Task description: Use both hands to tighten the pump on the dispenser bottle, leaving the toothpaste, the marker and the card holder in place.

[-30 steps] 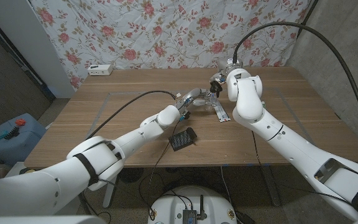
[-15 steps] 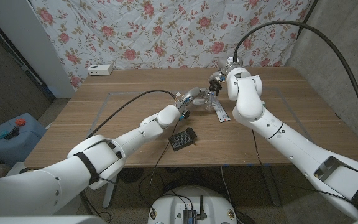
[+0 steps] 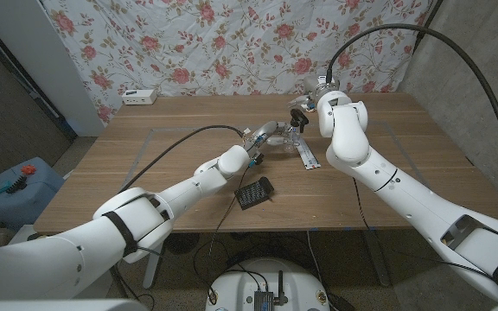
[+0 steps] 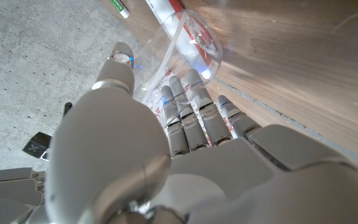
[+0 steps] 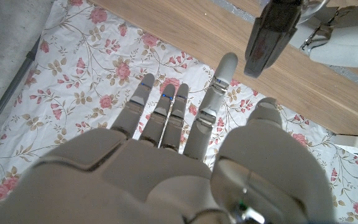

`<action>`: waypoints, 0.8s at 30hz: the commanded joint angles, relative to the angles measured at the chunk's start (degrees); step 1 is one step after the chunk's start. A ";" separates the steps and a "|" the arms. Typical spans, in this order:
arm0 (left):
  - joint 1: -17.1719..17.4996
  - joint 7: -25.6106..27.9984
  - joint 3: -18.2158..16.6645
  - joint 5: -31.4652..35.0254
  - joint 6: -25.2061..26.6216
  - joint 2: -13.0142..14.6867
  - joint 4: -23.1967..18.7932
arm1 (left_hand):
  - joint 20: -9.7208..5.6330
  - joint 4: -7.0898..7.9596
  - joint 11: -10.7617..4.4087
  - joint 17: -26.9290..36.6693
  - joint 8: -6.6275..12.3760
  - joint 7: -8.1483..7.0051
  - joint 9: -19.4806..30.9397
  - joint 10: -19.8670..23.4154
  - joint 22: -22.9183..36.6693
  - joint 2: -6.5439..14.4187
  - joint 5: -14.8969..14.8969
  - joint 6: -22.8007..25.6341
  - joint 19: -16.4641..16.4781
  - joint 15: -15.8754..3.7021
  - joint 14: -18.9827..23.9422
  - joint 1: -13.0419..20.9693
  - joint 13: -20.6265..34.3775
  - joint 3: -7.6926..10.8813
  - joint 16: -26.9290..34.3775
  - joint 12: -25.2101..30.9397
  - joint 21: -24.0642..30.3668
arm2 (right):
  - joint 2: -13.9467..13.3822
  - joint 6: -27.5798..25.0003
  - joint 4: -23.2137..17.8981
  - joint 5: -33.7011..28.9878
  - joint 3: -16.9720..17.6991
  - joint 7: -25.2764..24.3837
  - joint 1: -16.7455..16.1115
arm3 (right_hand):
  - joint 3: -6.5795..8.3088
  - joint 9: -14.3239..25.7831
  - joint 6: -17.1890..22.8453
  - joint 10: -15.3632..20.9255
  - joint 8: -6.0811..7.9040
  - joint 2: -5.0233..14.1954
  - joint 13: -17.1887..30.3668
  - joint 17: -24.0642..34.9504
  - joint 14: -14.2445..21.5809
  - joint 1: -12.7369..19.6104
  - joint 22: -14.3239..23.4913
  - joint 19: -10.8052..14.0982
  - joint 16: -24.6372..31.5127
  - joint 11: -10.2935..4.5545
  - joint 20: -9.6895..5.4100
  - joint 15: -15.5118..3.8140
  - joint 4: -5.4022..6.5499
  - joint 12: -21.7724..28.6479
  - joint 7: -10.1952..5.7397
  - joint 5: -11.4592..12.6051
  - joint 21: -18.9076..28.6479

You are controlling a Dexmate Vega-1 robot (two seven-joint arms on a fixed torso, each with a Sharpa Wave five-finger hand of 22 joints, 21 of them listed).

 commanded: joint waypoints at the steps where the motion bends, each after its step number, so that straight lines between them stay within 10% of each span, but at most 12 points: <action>1: 0.42 0.13 -0.20 -0.06 0.16 0.46 -1.07 | -1.78 2.70 -2.10 0.17 0.15 -2.13 0.20 2.63 0.18 7.34 0.31 8.07 0.28 -4.10 0.36 -3.13 0.10 3.22 -0.04 0.18 0.01 | -1.39 0.78 -1.52 2.13 1.22 -0.66 -0.28 | -0.43 0.20 -3.52 -0.96 -1.98 -0.08 0.33 0.30 -0.69 -1.30 0.09 0.30 -0.31 0.26 0.59 0.27 0.47 -0.23 0.08 0.50 0.14; 24: 5.93 2.22 -3.15 -0.49 5.09 5.42 -13.55 | -1.91 2.76 -2.10 0.01 0.21 -2.16 0.20 2.67 0.18 7.19 0.29 8.28 0.29 -4.18 0.84 -3.31 0.12 3.24 0.01 0.16 0.01 | -4.44 0.10 -3.88 20.62 7.05 -14.55 -3.80 | -0.29 0.68 -24.17 -4.85 -13.36 1.13 0.52 0.13 -1.93 -3.86 0.17 1.73 -0.73 1.23 -1.88 0.50 0.85 -0.43 0.59 0.78 0.51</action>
